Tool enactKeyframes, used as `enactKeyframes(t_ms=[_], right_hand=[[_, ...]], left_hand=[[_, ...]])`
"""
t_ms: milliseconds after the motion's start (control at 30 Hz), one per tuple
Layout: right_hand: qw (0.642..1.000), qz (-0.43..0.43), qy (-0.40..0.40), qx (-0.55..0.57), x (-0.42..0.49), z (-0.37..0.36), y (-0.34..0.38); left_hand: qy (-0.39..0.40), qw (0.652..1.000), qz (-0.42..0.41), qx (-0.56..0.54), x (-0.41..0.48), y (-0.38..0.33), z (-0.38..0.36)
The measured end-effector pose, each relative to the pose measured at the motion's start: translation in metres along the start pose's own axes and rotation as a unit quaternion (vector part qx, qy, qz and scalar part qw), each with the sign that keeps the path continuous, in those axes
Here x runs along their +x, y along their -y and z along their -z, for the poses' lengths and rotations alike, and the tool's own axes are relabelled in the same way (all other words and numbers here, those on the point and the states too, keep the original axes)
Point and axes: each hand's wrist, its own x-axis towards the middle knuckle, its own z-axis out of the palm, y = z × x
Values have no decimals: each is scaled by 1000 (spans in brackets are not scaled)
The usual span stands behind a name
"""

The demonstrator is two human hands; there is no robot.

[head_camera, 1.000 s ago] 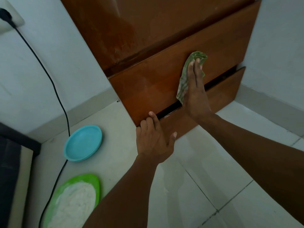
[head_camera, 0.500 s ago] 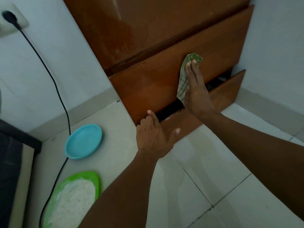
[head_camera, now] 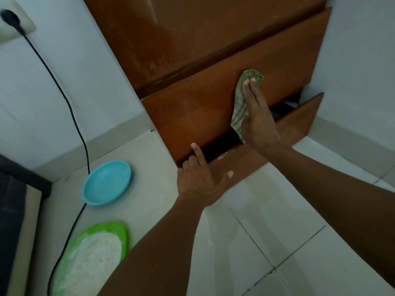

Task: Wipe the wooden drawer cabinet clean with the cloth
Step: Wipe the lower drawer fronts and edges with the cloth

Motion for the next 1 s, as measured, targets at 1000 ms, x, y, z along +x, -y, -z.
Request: enactKeyframes(t_ms=[1000], right_hand=[[974, 175, -27, -142, -47, -15, -113]], left_hand=[[-105, 965, -231, 59, 13, 8, -24]])
